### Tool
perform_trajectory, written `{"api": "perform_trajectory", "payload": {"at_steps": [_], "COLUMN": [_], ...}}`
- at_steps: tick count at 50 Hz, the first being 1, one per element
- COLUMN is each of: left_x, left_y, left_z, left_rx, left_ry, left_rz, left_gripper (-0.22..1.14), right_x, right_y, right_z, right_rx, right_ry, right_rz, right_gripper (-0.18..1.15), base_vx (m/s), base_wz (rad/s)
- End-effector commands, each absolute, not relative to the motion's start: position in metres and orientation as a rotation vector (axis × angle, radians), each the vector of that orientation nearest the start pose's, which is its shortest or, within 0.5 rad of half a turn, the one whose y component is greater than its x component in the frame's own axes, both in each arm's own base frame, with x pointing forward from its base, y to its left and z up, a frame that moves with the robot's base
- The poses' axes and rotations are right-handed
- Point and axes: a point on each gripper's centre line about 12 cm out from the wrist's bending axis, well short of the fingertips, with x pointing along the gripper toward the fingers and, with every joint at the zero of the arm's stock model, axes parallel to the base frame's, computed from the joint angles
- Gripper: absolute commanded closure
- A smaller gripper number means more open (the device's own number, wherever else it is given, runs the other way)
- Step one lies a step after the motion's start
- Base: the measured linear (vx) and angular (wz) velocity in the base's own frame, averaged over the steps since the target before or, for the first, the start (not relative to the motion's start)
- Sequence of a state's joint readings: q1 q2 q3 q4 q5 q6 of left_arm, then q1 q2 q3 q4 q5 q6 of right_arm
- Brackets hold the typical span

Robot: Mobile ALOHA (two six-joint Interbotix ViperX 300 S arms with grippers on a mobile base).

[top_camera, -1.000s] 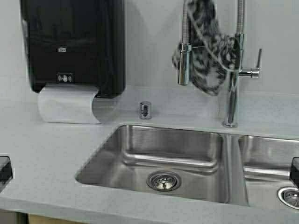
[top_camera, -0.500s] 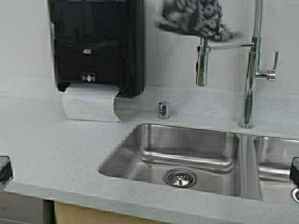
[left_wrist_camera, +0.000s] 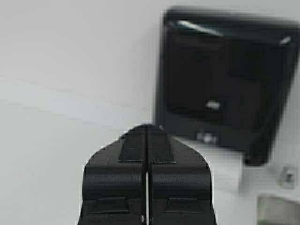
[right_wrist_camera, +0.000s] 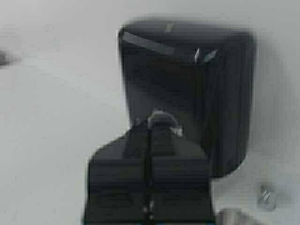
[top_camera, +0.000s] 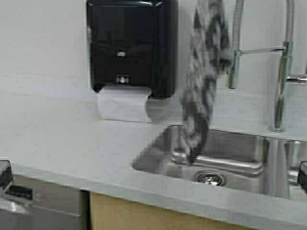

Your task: Get the cloth and wipe up the spill under the wine glass

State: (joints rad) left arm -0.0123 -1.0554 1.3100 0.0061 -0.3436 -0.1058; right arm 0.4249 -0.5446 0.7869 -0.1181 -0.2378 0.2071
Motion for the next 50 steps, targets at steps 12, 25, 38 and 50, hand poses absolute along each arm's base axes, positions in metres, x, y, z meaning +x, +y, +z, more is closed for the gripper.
{"api": "perform_trajectory", "payload": {"at_steps": [12, 25, 38, 50], "left_x": [0.178, 0.178, 0.179, 0.184], "left_y": [-0.002, -0.002, -0.002, -0.002], "left_z": [0.266, 0.265, 0.264, 0.257], "left_rx": [-0.103, -0.126, -0.136, -0.137], "left_ry": [-0.099, -0.096, -0.088, -0.05], "left_rz": [-0.017, -0.019, -0.018, -0.017], "left_gripper": [0.89, 0.89, 0.89, 0.89], "right_x": [0.285, 0.29, 0.294, 0.293], "right_y": [0.133, 0.136, 0.138, 0.138], "right_z": [0.342, 0.322, 0.316, 0.313], "right_rx": [0.097, 0.093, 0.094, 0.094], "right_ry": [-0.002, 0.028, 0.036, 0.044], "right_rz": [0.459, 0.464, 0.465, 0.465], "right_gripper": [0.91, 0.91, 0.91, 0.91], "base_vx": [-0.17, -0.21, -0.17, -0.11], "base_wz": [0.28, 0.33, 0.37, 0.46]}}
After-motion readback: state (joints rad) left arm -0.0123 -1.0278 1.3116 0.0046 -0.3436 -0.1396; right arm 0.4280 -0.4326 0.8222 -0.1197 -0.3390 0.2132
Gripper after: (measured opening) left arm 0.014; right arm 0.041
